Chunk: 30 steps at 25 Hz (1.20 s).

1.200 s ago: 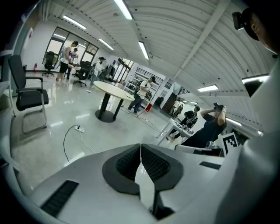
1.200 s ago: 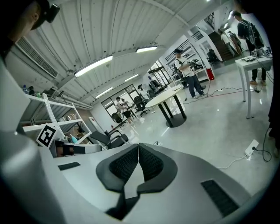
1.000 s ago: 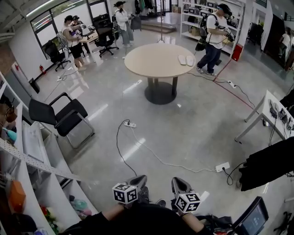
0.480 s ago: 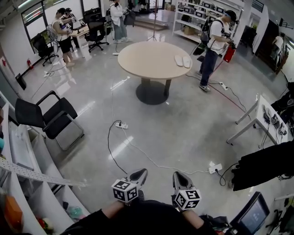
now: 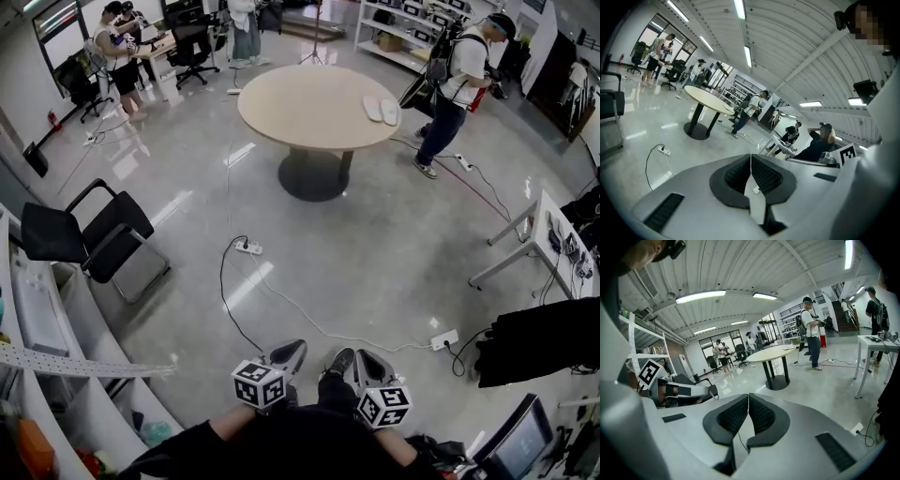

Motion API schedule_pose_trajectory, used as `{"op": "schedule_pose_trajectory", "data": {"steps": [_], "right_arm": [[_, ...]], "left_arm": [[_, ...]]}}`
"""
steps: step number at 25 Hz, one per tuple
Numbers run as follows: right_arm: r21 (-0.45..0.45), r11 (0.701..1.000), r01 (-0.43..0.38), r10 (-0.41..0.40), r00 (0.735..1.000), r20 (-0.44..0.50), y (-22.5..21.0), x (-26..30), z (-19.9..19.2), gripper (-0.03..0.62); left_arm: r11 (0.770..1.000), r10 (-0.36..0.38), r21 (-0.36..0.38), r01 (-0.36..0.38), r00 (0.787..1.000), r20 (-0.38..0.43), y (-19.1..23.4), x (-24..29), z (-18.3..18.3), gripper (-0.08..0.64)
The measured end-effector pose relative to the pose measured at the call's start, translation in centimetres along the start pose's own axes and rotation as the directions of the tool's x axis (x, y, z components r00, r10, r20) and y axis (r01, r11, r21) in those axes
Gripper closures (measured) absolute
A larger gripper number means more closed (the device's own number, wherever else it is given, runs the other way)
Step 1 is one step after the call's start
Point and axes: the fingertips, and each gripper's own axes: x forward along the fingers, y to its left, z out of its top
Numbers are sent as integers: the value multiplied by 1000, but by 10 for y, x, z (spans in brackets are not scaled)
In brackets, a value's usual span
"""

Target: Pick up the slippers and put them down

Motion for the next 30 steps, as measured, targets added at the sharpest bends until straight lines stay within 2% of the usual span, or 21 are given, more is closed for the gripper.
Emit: {"op": "schedule_pose_trajectory", "data": {"steps": [3,6,11,16,24,27,30], "right_arm": [[21,1000,-19,19,1000,2,-30,34,16,577],[41,998,-37,36,999,29,-70,64,49,577],[31,996,-78,75,995,72,-137,96,117,577],[77,992,-102,98,994,58,-191,130,141,577],[127,984,-124,128,991,-24,-212,183,148,577],[124,986,-115,120,992,-37,-218,209,156,577],[132,988,-77,83,996,-40,-230,243,176,577]], "left_arm": [[1000,28,5,-28,1000,-2,13,34,19,535],[997,69,15,-70,998,13,19,73,48,537],[994,91,57,-94,994,56,-4,144,110,537],[991,129,24,-131,989,78,-2,195,139,535],[981,184,-69,-182,983,24,35,231,154,536],[983,168,-71,-167,986,10,53,251,168,536],[989,132,-67,-132,991,3,76,279,198,536]]}}
